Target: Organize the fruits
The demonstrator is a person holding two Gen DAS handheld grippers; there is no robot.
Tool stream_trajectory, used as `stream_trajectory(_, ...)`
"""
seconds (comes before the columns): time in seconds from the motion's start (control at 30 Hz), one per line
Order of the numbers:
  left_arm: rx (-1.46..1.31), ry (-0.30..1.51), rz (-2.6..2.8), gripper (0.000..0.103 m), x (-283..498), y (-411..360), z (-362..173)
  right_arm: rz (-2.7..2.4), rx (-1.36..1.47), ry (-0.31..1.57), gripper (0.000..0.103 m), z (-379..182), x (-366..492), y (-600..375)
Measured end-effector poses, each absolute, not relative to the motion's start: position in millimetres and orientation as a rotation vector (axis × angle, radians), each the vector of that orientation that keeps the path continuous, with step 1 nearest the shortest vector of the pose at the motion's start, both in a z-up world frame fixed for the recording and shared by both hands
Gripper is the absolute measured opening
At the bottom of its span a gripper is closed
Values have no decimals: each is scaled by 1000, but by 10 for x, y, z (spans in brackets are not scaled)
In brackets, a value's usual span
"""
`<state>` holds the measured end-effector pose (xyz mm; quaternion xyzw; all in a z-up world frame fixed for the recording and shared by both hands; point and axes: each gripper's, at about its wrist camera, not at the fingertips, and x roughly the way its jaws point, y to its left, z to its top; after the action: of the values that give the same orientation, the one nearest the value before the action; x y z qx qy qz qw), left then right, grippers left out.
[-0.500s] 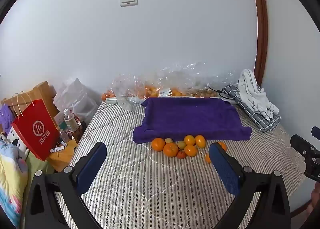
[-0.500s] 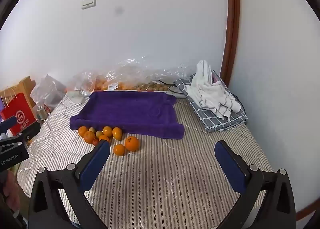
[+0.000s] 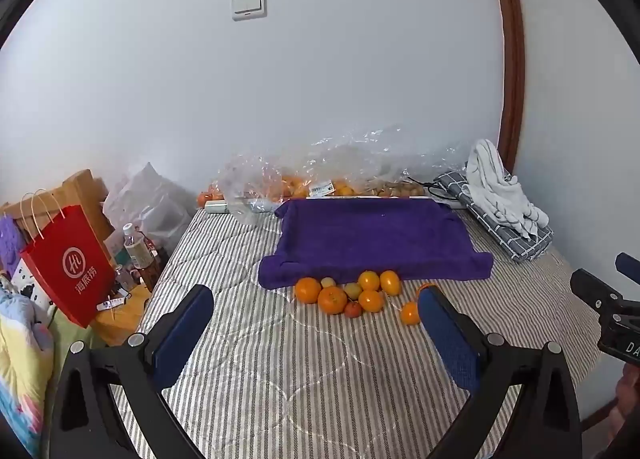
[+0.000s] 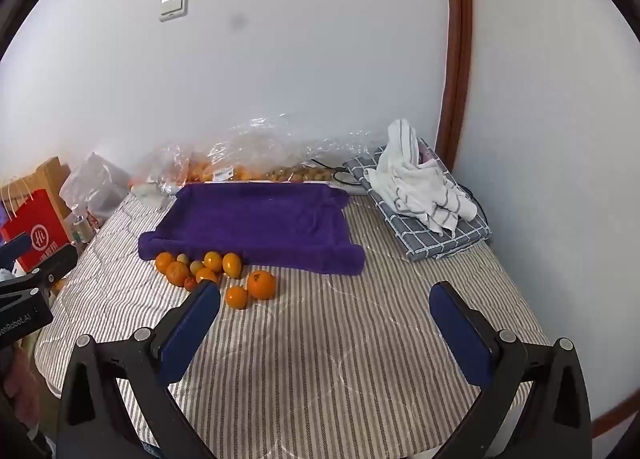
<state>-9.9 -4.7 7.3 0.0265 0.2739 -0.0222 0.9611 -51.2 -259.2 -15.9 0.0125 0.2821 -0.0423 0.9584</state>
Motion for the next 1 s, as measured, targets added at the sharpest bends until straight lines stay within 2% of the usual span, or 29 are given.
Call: stream_trajectory(1.0,50,548,-63,103,-195,-82,92,-82,31,561,103,-110,-596,-2603)
